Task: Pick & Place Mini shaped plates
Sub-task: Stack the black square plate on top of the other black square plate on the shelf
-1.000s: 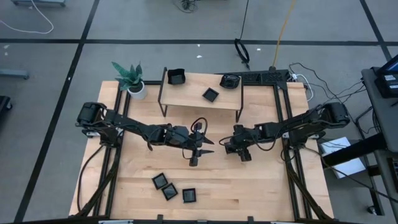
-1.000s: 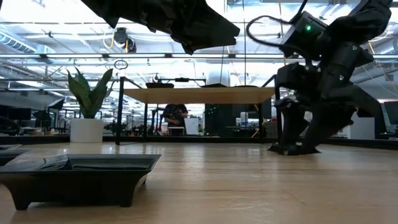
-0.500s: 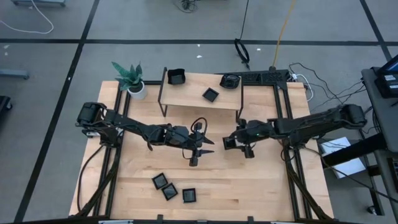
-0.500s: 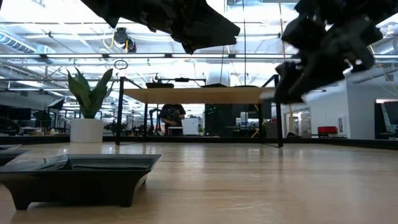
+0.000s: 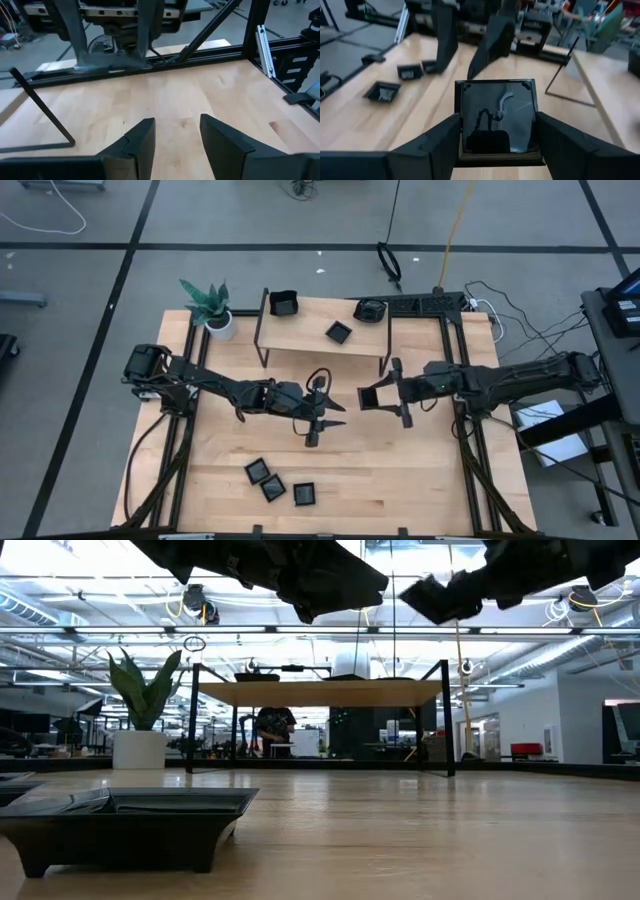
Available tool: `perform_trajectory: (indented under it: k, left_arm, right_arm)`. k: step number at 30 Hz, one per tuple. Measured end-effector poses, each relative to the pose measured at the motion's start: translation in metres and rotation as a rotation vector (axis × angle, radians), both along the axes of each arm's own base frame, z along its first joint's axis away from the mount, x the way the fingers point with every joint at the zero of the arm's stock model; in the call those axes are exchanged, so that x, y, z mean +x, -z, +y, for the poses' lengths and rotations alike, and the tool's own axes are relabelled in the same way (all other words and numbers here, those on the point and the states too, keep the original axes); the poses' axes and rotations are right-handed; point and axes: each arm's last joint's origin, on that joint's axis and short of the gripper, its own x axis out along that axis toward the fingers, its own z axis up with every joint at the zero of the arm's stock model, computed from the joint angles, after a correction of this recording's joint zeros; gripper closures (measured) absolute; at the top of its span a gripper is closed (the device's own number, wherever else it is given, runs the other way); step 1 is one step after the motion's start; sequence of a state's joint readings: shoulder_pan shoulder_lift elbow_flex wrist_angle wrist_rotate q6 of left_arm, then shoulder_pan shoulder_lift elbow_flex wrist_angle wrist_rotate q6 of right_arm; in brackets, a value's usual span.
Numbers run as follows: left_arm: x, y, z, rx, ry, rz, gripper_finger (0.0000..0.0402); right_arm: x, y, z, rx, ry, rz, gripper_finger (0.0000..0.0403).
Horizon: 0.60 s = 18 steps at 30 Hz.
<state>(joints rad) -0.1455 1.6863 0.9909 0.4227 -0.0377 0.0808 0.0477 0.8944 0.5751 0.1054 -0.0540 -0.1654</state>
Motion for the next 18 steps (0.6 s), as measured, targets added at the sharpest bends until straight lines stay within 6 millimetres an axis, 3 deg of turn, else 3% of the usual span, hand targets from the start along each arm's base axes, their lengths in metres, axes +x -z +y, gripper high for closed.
perform_trajectory:
  k: [8, 18]
  left_arm:
    - [-0.001, 0.000, -0.006, 0.241, -0.021, -0.019, 0.0240]
    - [-0.004, -0.006, -0.021, 0.703, -0.024, -0.067, 0.0240]
  right_arm:
    - [0.000, -0.007, 0.001, 0.058, -0.025, -0.058, 0.0165]
    - [0.000, -0.008, 0.005, 0.205, -0.140, -0.038, 0.0165]
